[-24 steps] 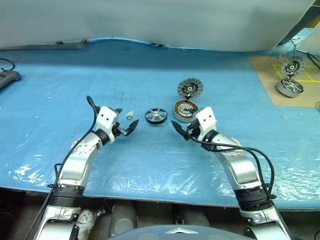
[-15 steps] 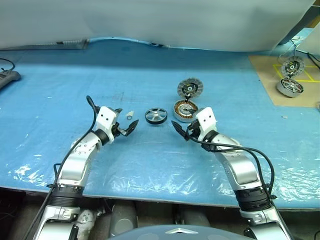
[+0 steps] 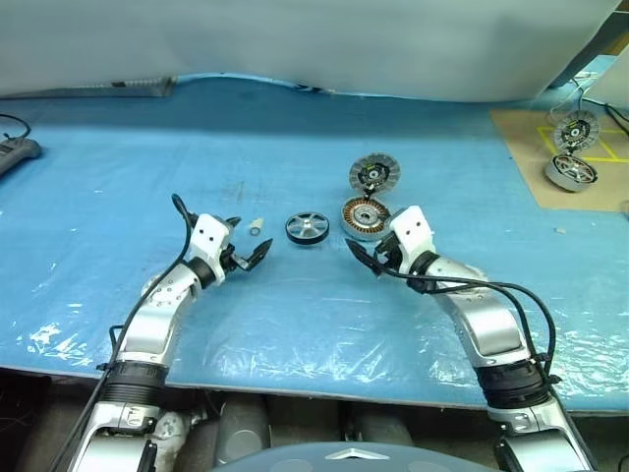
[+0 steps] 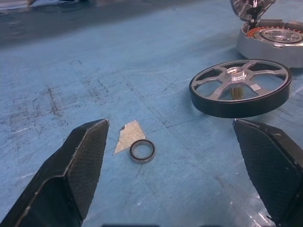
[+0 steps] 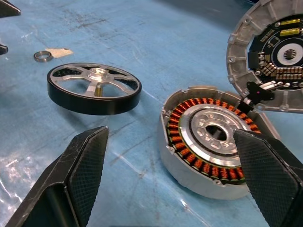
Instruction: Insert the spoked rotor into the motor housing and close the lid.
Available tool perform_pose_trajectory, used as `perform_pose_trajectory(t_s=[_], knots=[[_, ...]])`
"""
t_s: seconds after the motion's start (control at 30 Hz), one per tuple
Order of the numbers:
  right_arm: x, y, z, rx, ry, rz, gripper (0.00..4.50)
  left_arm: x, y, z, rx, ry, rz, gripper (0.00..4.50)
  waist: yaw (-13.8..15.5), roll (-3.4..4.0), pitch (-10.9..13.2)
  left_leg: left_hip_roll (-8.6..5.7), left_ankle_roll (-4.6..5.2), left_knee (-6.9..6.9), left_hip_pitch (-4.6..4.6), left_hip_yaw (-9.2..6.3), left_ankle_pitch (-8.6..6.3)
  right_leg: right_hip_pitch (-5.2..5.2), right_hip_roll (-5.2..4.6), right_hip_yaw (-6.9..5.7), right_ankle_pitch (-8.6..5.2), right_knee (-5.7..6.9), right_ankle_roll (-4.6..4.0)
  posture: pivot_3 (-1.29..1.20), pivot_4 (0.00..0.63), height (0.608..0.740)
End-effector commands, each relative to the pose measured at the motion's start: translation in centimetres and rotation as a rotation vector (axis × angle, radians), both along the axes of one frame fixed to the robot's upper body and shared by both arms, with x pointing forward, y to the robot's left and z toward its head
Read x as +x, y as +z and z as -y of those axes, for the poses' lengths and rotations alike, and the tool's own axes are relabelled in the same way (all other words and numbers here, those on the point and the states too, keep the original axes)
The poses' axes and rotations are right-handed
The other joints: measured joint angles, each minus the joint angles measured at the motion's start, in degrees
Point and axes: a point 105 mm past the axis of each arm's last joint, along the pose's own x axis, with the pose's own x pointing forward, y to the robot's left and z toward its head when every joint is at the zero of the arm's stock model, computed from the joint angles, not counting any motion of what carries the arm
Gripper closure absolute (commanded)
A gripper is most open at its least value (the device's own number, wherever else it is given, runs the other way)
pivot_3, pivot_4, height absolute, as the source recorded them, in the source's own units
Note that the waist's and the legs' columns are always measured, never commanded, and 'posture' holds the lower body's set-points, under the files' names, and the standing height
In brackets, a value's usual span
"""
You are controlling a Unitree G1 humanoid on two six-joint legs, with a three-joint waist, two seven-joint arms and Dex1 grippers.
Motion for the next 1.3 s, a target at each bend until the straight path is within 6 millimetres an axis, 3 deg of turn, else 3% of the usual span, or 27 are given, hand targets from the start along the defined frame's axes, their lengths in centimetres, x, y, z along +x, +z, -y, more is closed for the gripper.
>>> perform_pose_trajectory(t_s=[0.03,0.2,0.33,0.43,0.5,0.63,0.77,1.0,1.3], knots=[[-0.1,1.7,-0.1,-0.008,0.042,0.047,0.03,0.0,0.7,0.1,0.0,-0.014,0.04,0.0,-0.01,0.0,0.0,0.0,0.0,0.0,0.0,0.0,0.0,0.0,0.0,0.0,0.0,0.0,0.0,0.0,0.15,0.74],[0.2,1.8,0.2,-0.01,0.048,0.032,0.03,-0.1,0.5,0.2,0.034,-0.052,0.034,0.0,-0.02,0.0,0.0,0.0,0.0,0.02,0.0,0.0,0.0,0.0,-0.01,0.01,0.0,0.03,0.0,0.0,0.15,0.74],[0.2,1.6,-0.1,-0.014,0.055,0.013,0.03,-1.4,-0.3,1.1,0.04,-0.151,-0.004,0.0,-0.01,0.0,0.0,-0.01,0.01,0.03,0.0,0.0,0.0,-0.01,-0.01,0.01,0.0,0.03,0.0,0.0,0.15,0.74],[0.1,1.0,-0.4,-0.031,0.068,-0.104,0.03,-1.7,-0.6,1.4,0.024,-0.172,-0.017,0.0,-0.02,0.0,0.0,-0.01,0.01,0.03,0.0,0.0,0.0,-0.01,-0.01,0.02,0.0,0.04,-0.01,0.0,0.15,0.74],[0.3,1.6,-0.9,-0.051,0.096,-0.126,0.03,-1.6,-1.0,1.5,0.019,-0.171,-0.018,0.0,-0.03,0.0,0.0,0.0,0.01,0.05,0.01,0.0,0.0,0.0,-0.01,0.01,0.0,0.07,-0.01,0.0,0.15,0.74],[1.9,3.2,-0.9,-0.158,0.096,-0.098,0.03,-1.8,-1.9,1.4,0.008,-0.178,-0.017,0.0,-0.05,0.0,0.0,0.01,0.01,0.24,0.04,0.01,0.0,-0.03,-0.01,0.08,0.0,0.3,-0.02,0.0,0.15,0.74],[3.5,3.7,-1.1,-0.245,0.105,-0.13,0.03,-1.9,-2.3,1.5,0.019,-0.188,-0.01,0.0,-0.03,0.0,0.0,0.02,0.01,0.32,0.07,0.01,0.0,-0.03,-0.02,0.09,-0.01,0.44,-0.03,0.0,0.15,0.74],[4.7,1.6,-1.3,-0.353,0.134,-0.208,0.03,-1.8,-2.3,1.5,0.022,-0.163,0.012,0.0,0.11,0.0,0.0,0.01,0.0,0.32,-0.02,0.01,0.0,-0.08,-0.03,0.06,-0.02,0.45,-0.05,0.0,0.15,0.74],[4.1,-0.6,-0.8,-0.41,0.165,-0.291,0.03,-1.9,-2.1,0.9,0.021,-0.136,0.024,0.0,0.1,0.0,0.0,0.03,0.01,0.4,0.0,0.02,0.0,-0.1,-0.03,0.08,-0.03,0.58,-0.07,0.0,0.15,0.74]])
